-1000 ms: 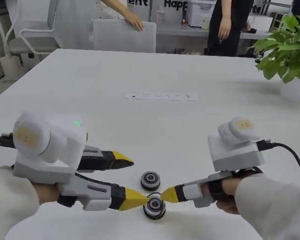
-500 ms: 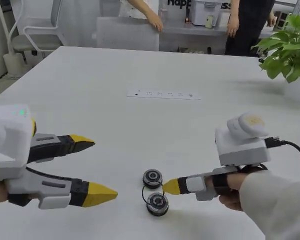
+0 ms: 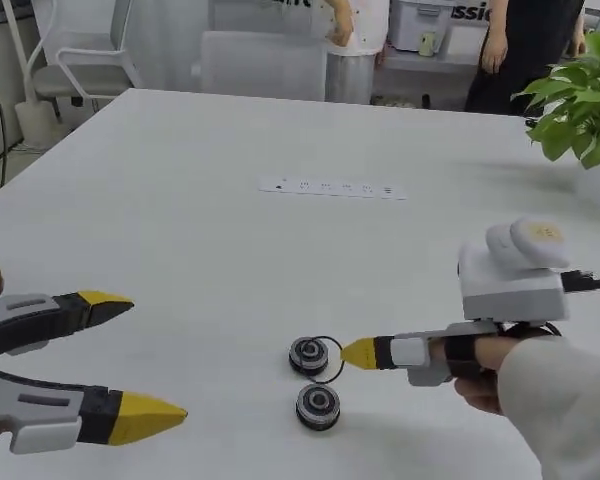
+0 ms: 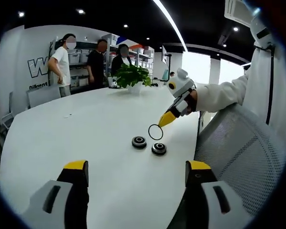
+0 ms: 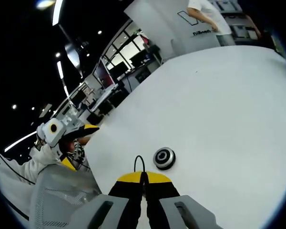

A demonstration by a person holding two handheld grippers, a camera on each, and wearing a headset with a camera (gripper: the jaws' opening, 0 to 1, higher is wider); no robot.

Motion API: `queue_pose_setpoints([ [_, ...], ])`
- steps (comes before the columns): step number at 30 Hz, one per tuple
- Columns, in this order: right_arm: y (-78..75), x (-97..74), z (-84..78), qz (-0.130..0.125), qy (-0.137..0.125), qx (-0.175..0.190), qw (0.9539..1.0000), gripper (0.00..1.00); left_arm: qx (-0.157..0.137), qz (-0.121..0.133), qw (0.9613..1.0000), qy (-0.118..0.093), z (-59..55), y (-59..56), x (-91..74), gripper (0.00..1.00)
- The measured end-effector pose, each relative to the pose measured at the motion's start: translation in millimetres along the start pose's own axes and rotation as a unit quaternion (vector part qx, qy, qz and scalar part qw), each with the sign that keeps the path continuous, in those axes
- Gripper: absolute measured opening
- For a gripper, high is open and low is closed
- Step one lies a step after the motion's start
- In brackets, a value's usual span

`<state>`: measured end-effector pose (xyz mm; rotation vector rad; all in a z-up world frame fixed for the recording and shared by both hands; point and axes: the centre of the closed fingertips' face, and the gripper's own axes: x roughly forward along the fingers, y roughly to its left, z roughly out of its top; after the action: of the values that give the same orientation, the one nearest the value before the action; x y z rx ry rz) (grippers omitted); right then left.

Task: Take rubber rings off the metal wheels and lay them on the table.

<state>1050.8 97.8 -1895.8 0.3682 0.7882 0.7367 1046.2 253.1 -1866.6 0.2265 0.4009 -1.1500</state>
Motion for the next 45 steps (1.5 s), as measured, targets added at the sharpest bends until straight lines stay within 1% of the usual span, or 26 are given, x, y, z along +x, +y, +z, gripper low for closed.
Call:
queue_pose_setpoints([
  [2,-0.4,-0.9,1.3,-0.001,-0.003,0.000,1.0000,0.00,-0.001,-0.004,0.9999,0.010,-4.5,-1.1,2.1,0.83],
  [3,-0.4,-1.6,2.2,-0.002,-0.005,0.000,1.0000,0.00,-0.007,-0.008,0.9998,0.019,-9.1,-2.2,3.6,0.84],
  [7,-1.2,-4.2,6.7,-0.002,-0.015,0.001,0.9999,0.00,-0.016,-0.013,0.9991,0.036,-19.4,-2.9,6.1,0.90],
  [14,1.8,-8.6,13.5,0.003,-0.033,0.008,0.9994,0.00,-0.033,-0.012,0.9987,0.037,-26.9,-1.5,5.5,0.93],
  [15,3.0,-8.8,13.8,0.004,-0.034,0.009,0.9994,0.00,-0.036,-0.010,0.9984,0.043,-30.7,-1.1,5.3,0.93],
  [18,6.6,-10.2,14.8,0.006,-0.038,0.010,0.9992,0.00,-0.034,-0.009,0.9979,0.054,-35.6,-1.6,5.8,0.94],
  [21,11.6,-11.6,17.8,0.012,-0.046,0.011,0.9988,0.00,-0.032,-0.013,0.9977,0.059,-37.0,-3.4,6.6,0.95],
  [23,14.4,-11.8,19.3,0.017,-0.049,0.011,0.9986,0.00,-0.035,-0.016,0.9974,0.061,-38.4,-4.3,7.3,0.96],
  [24,15.5,-11.8,19.6,0.018,-0.050,0.011,0.9985,0.00,-0.038,-0.017,0.9971,0.064,-40.0,-4.9,7.8,0.97],
  [28,21.8,-10.7,20.3,0.027,-0.051,0.009,0.9983,0.00,-0.030,-0.019,0.9968,0.072,-42.7,-6.0,8.1,0.97],
  [31,30.3,-7.9,19.1,0.040,-0.049,0.007,0.9980,0.00,-0.029,-0.021,0.9966,0.074,-43.2,-6.7,8.4,0.97],
  [35,37.0,-4.6,18.7,0.050,-0.045,-0.007,0.9977,0.00,-0.028,-0.024,0.9963,0.077,-44.5,-7.8,8.7,0.97],
  [38,44.6,-2.3,18.4,0.061,-0.045,-0.018,0.9969,0.00,-0.026,-0.023,0.9963,0.079,-45.2,-7.6,8.8,0.97],
  [39,45.8,-1.7,18.6,0.062,-0.046,-0.020,0.9968,0.00,-0.026,-0.023,0.9963,0.079,-45.2,-7.6,8.8,0.97],
  [41,48.6,-0.7,22.1,0.065,-0.059,-0.040,0.9954,0.00,-0.025,-0.022,0.9962,0.080,-45.8,-7.1,8.6,0.97],
  [43,48.8,0.0,23.6,0.070,-0.062,-0.039,0.9948,0.00,-0.025,-0.022,0.9962,0.081,-46.1,-7.1,8.7,0.97],
  [45,53.9,2.0,25.8,0.079,-0.073,-0.049,0.9930,0.00,-0.024,-0.022,0.9961,0.082,-46.5,-6.9,8.7,0.96],
])
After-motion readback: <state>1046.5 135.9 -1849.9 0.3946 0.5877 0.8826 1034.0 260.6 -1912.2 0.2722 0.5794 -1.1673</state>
